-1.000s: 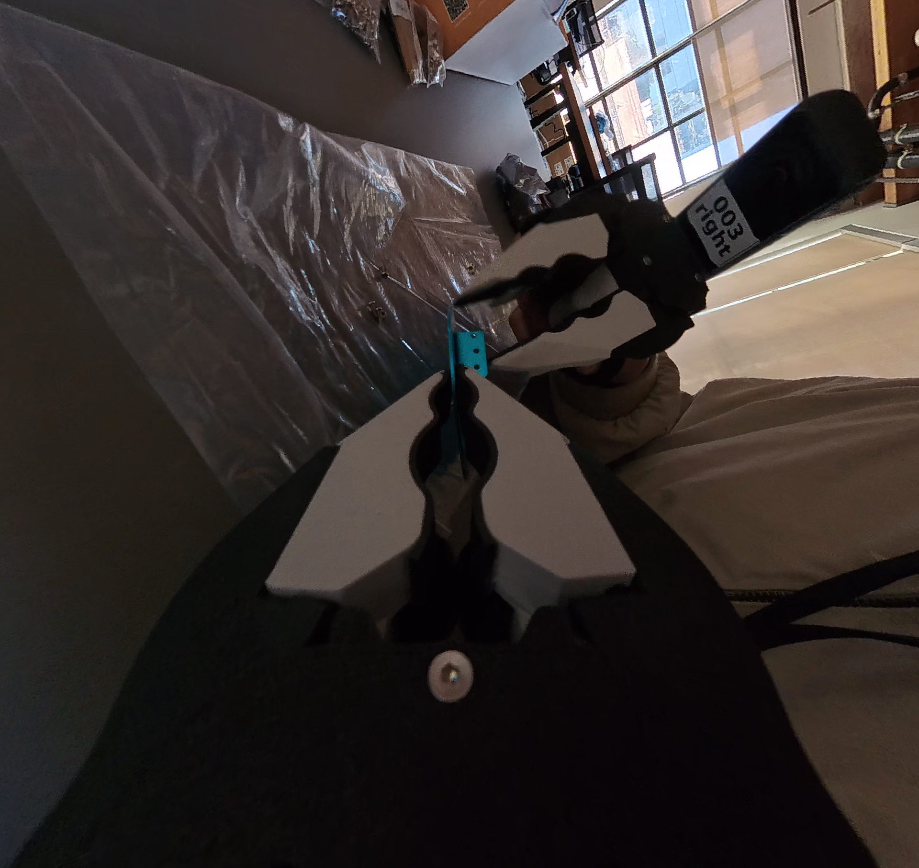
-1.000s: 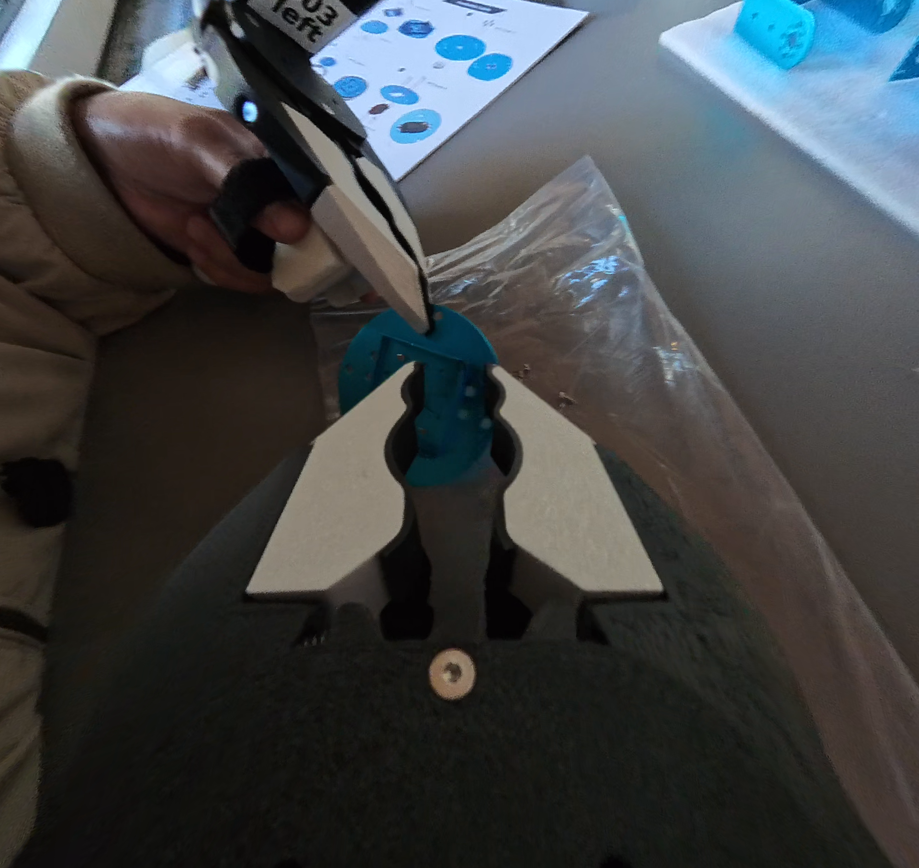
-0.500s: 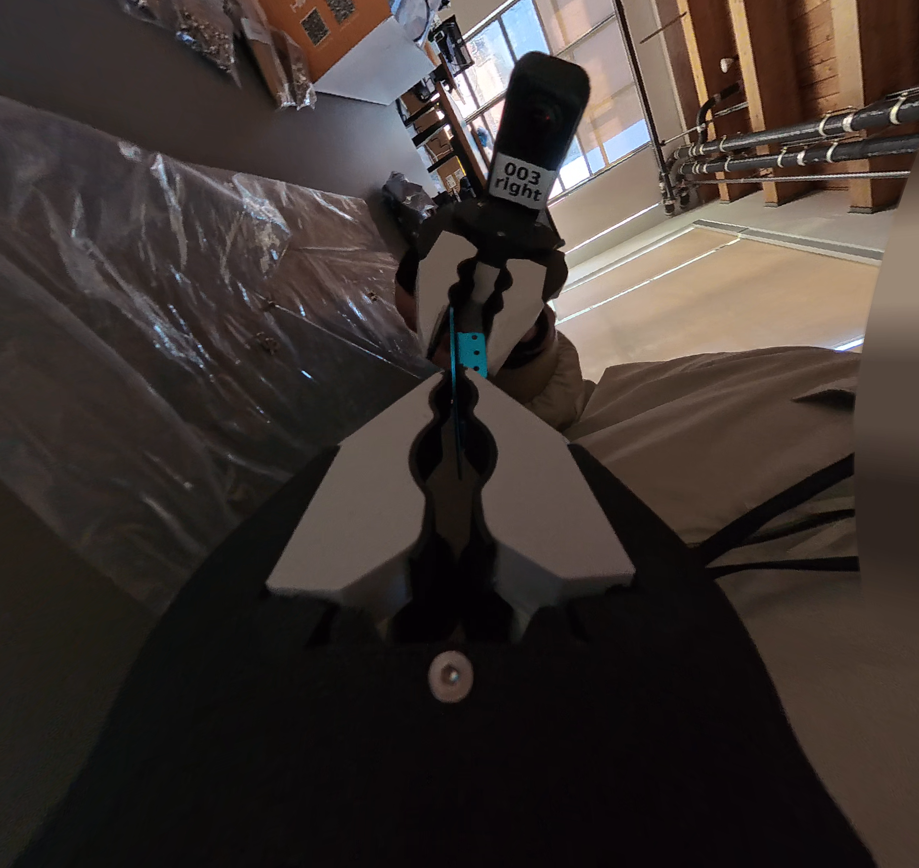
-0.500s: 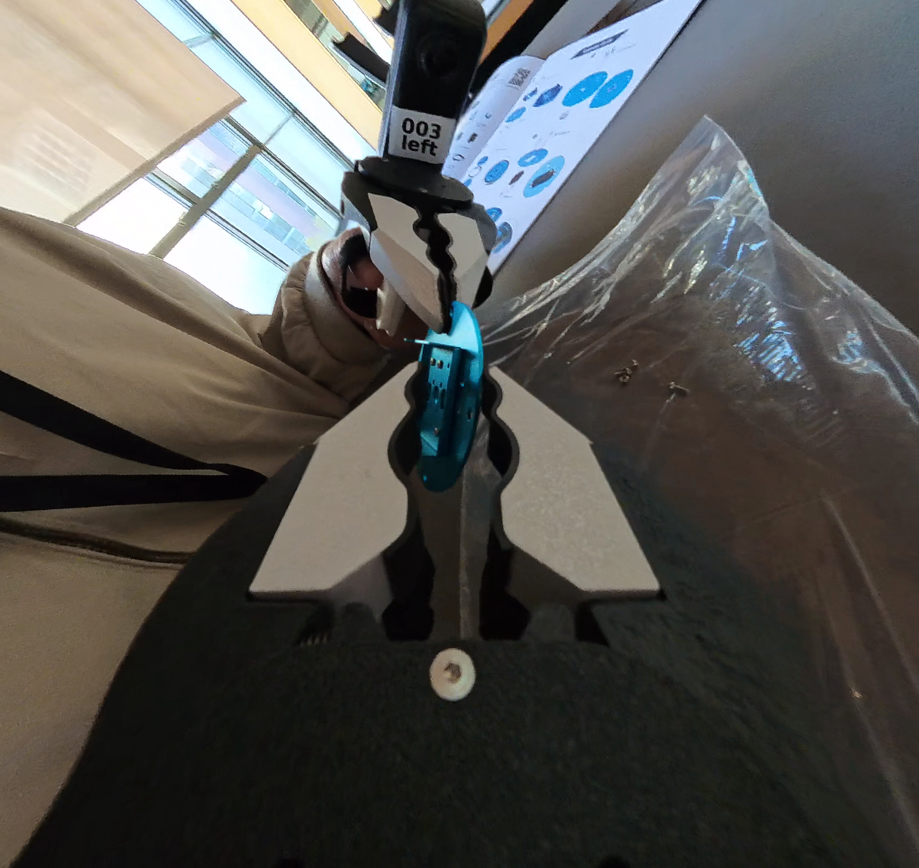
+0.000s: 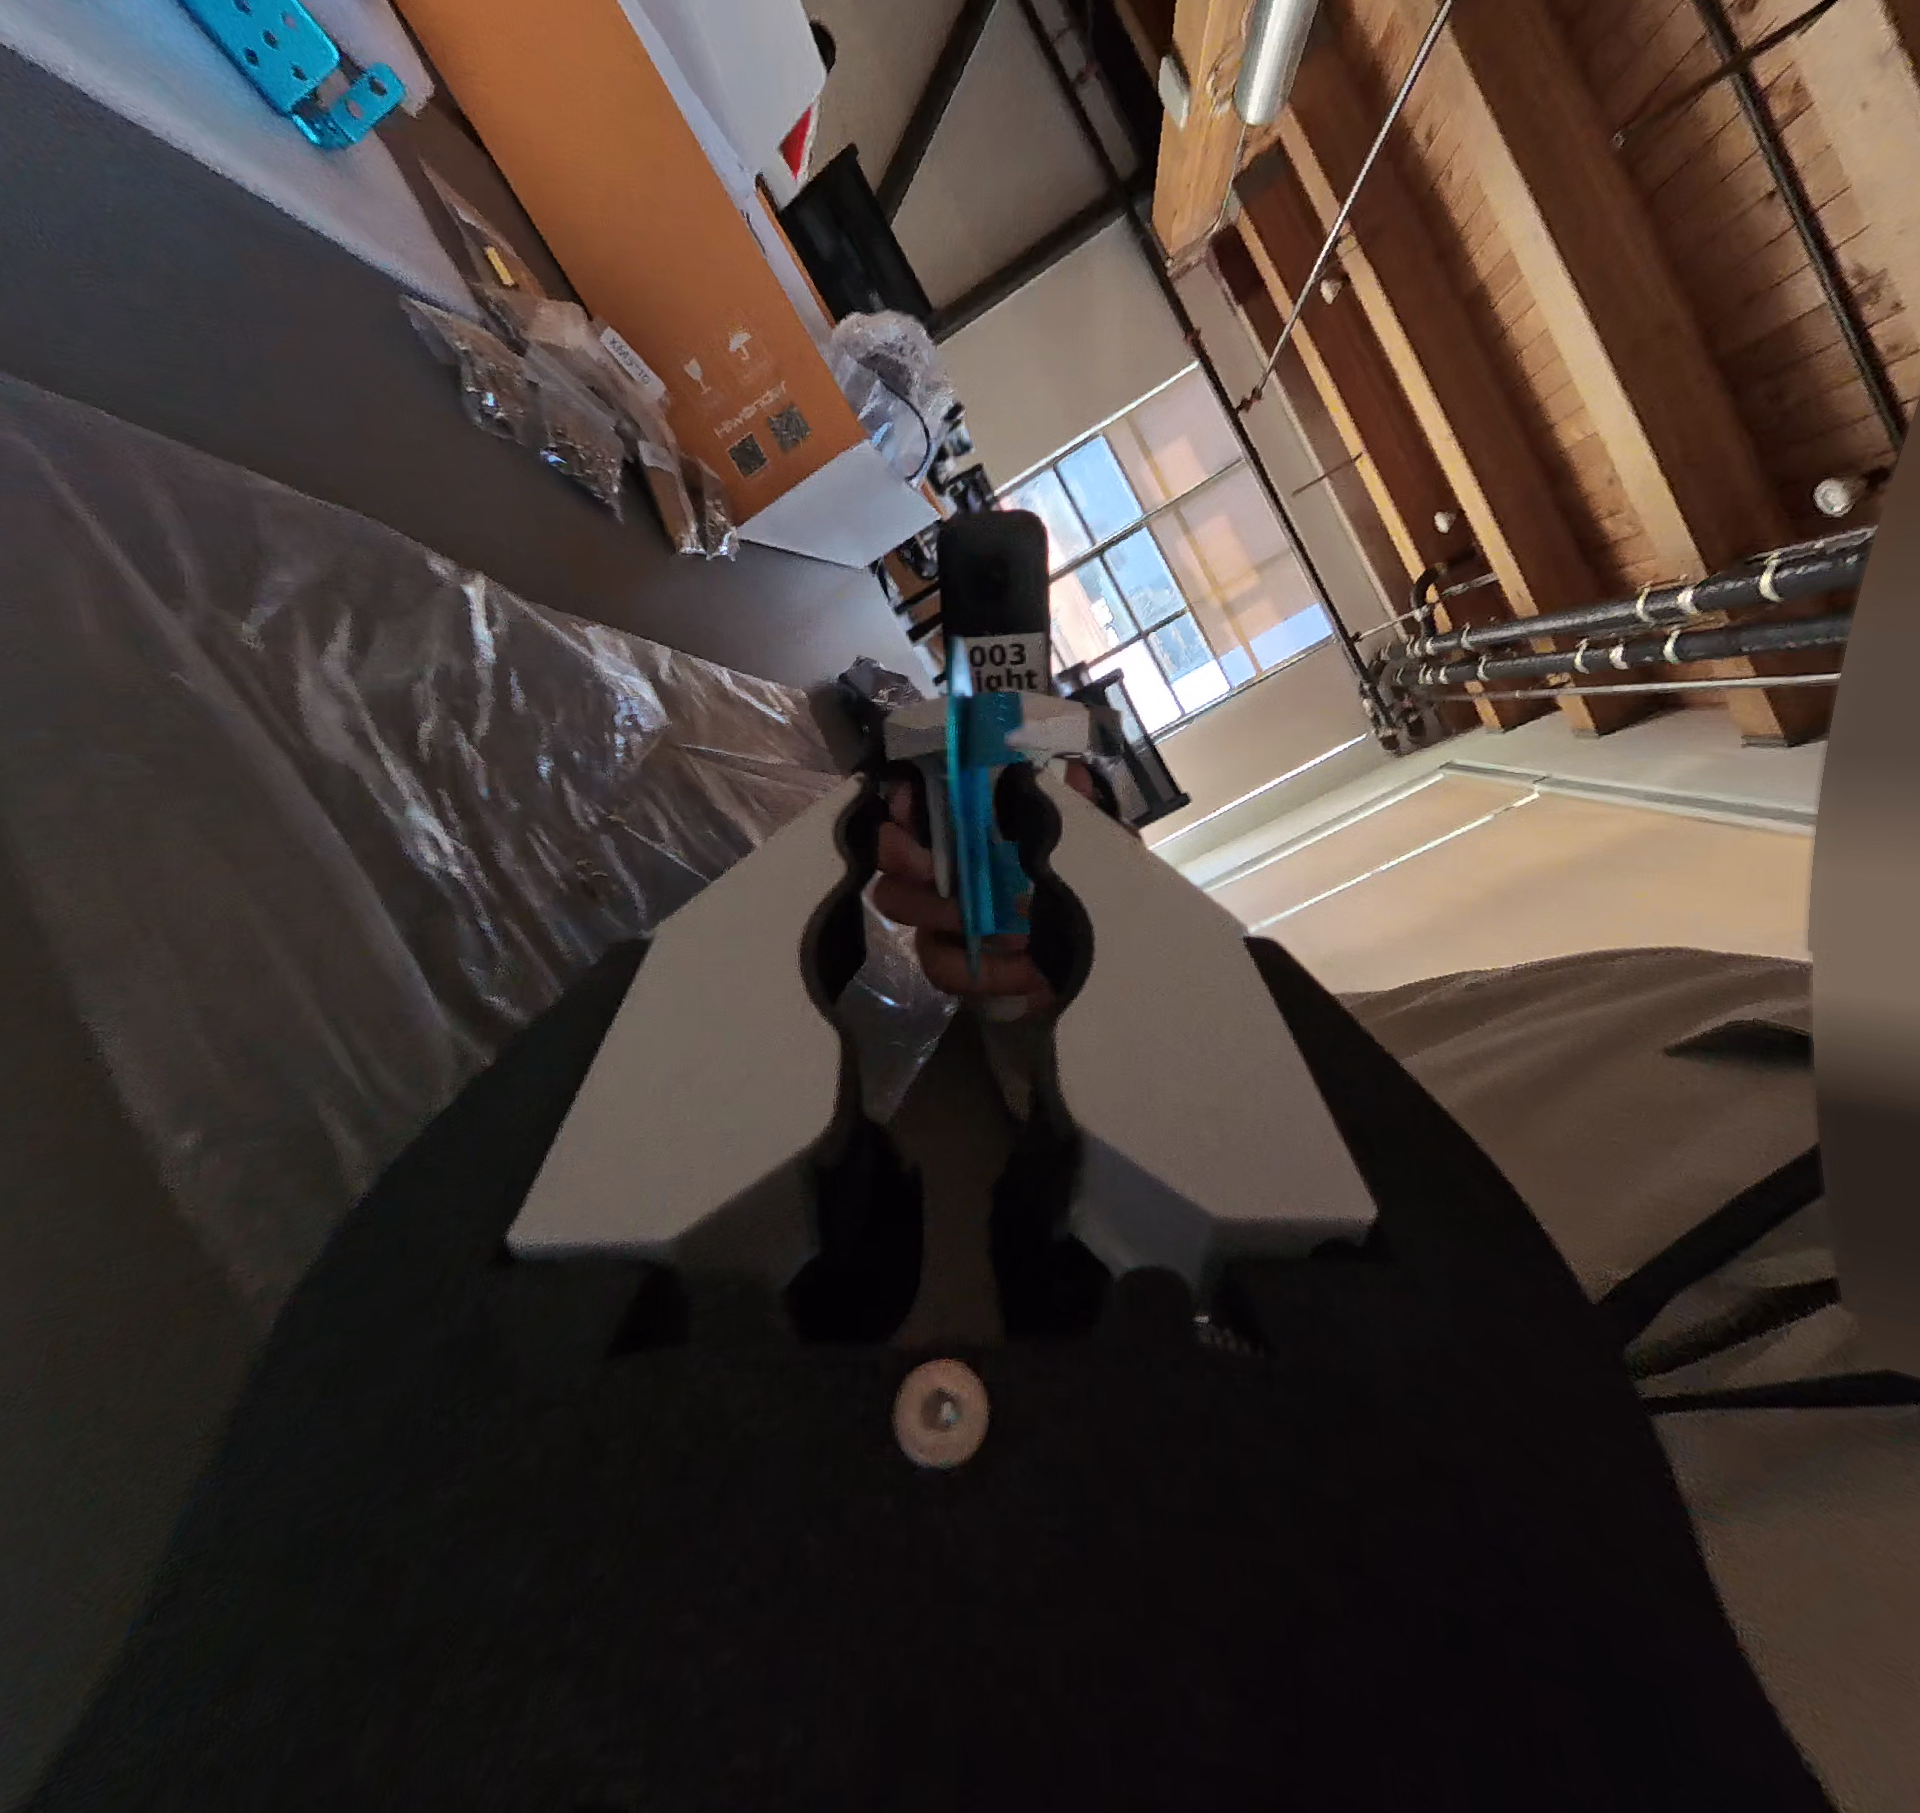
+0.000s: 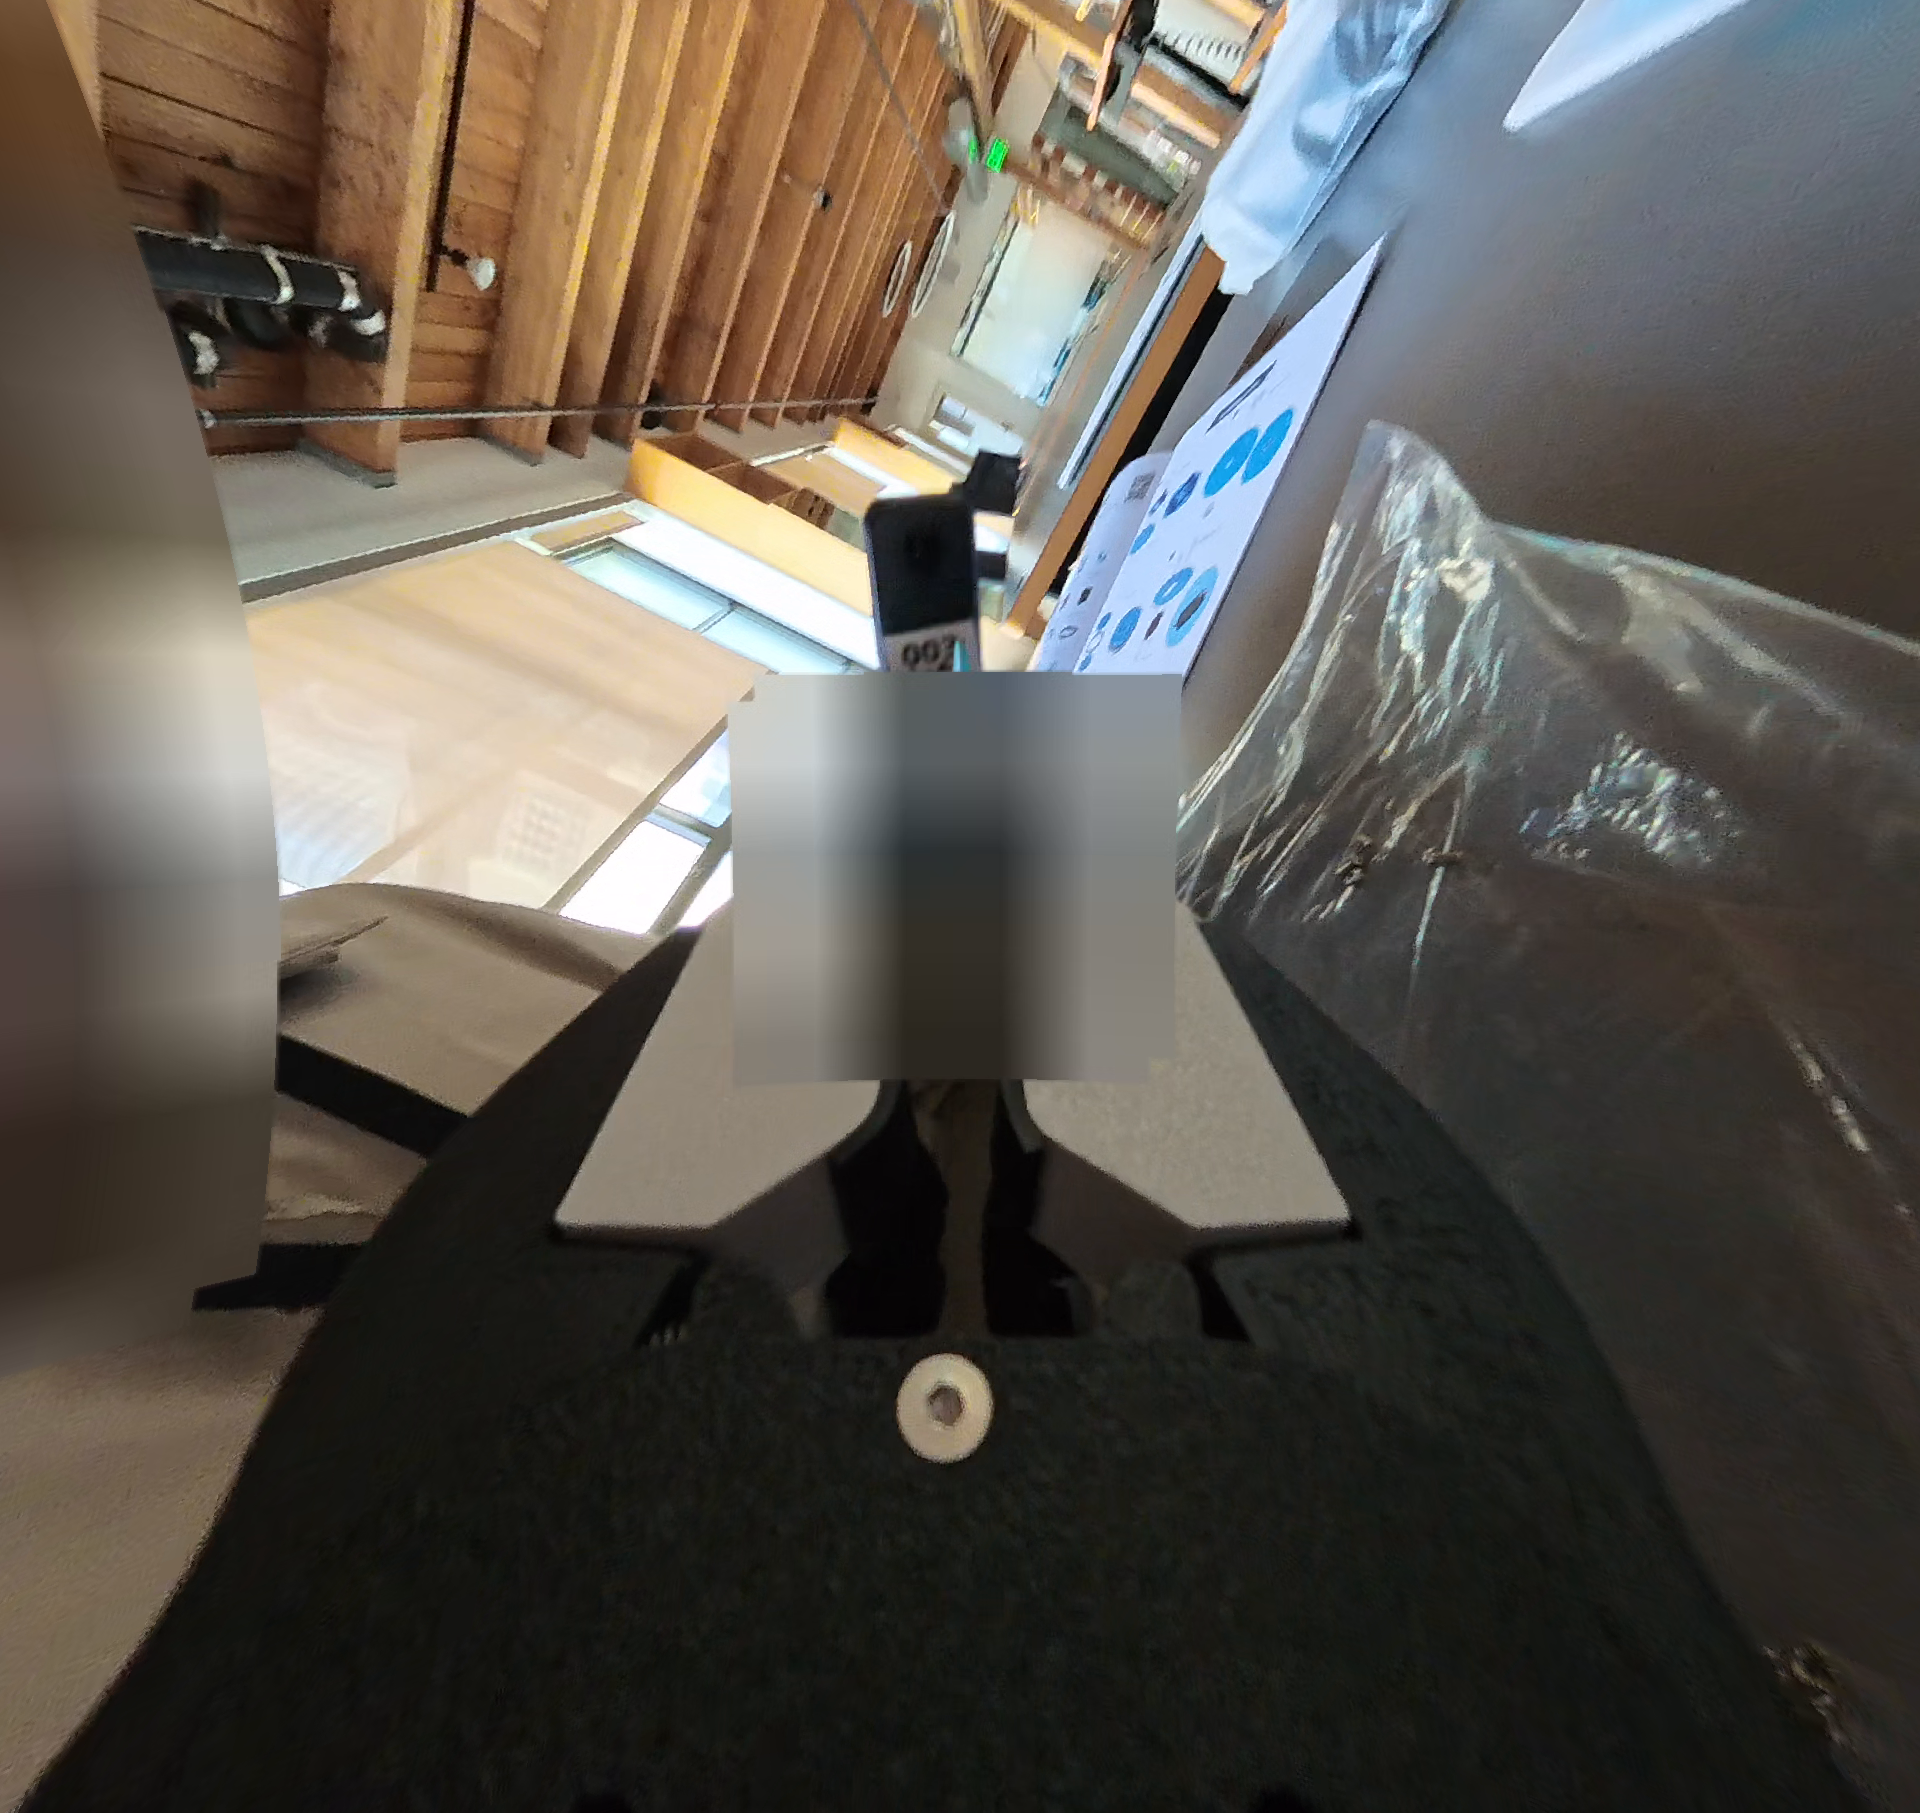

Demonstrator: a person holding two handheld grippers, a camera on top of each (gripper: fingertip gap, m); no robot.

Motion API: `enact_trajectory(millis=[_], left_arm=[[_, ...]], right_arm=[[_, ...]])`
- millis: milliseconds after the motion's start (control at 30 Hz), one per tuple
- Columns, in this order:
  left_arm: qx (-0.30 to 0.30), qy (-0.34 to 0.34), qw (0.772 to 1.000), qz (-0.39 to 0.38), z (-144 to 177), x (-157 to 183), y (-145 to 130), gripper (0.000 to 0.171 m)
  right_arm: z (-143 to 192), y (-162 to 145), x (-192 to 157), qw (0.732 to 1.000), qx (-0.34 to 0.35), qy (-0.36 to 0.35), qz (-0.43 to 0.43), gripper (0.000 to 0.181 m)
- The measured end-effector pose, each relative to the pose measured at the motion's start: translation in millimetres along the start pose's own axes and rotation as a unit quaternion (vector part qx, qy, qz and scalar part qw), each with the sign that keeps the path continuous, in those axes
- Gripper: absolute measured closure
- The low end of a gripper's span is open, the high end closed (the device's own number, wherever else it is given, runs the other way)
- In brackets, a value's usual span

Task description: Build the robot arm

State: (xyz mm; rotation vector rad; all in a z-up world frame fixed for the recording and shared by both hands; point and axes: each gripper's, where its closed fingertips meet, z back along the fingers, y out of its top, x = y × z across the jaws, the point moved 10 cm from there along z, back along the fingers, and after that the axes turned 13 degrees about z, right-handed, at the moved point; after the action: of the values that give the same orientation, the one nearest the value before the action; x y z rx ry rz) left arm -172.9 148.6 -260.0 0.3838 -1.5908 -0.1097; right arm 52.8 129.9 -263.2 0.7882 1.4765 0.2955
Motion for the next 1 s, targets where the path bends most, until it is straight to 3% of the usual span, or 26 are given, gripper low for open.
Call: enact_trajectory(millis=[233,333,567,767,1000], left_arm=[[0.046,0.034,0.997,0.052,-20.5,-0.3,-33.6,0.149],[0.08,0.02,0.994,0.073,-23.2,-2.1,-36.8,0.156],[0.123,-0.025,0.989,0.082,-27.4,4.1,-40.9,0.151],[0.185,-0.023,0.98,0.073,-26.7,0.7,-42.4,0.16],[0.19,-0.03,0.977,0.087,-32.7,-1.6,-45.5,0.16]], right_arm=[[-2.0,-0.8,-3.9,0.999,0.028,-0.034,0.023,0.178],[-5.1,-3.8,-5.1,0.999,0.024,-0.032,0.021,0.178],[-5.5,-5.2,-3.9,0.999,0.033,-0.031,0.01,0.178],[-5.0,-5.4,-4.4,0.999,0.04,-0.035,0.006,0.178],[-6.2,-7.3,-4.2,0.998,0.048,-0.03,-0.007,0.178]])
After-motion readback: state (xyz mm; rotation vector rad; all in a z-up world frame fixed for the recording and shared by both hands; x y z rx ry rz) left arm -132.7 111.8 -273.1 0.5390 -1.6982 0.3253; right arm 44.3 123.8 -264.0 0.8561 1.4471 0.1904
